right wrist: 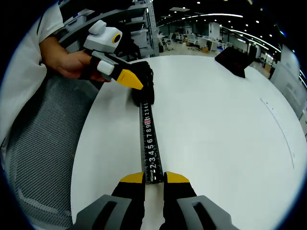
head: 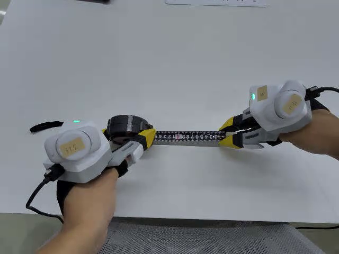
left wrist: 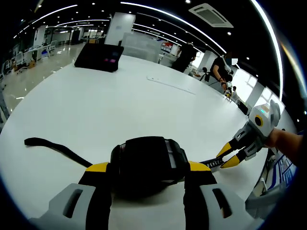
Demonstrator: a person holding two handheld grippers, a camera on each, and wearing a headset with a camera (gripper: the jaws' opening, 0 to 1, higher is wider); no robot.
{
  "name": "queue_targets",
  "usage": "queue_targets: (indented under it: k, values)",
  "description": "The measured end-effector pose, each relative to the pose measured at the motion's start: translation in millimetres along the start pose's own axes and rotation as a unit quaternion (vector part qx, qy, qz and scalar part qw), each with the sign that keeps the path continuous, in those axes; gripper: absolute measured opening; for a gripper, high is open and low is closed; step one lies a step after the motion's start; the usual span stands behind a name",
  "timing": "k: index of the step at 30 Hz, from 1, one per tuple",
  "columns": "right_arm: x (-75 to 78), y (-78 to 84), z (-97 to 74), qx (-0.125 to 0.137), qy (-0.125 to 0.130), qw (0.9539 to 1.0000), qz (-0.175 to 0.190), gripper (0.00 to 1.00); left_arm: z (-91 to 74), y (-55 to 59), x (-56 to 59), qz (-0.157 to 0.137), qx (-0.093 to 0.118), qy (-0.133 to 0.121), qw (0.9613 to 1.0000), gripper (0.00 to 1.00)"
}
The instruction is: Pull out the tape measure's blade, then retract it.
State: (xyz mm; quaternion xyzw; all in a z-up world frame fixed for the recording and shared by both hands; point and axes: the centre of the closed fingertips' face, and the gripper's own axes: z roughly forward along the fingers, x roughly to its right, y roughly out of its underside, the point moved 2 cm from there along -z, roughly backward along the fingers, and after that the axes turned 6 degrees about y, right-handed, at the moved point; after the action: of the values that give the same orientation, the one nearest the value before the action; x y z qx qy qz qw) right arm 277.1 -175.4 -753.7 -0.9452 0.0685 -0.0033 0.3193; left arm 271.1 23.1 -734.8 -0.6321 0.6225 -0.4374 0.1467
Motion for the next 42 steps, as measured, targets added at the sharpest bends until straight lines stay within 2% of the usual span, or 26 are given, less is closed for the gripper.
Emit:
queue_targets:
  k: [19, 42]
  values:
    - [-3.7, -21.4, 19.5, 0.028, -0.016, 0.9994, 0.013, 0.10, -1.9, -0.9, -0.4, -0.013, 0.006, 0.005, 0.9999, 0.56]
    - [-12.5, -58.0, 42.8, 0.065, -0.036, 0.9971, 0.019, 0.10, -0.5, -1.0, -4.3, -0.020, 0.008, 0.012, 0.9997, 0.56]
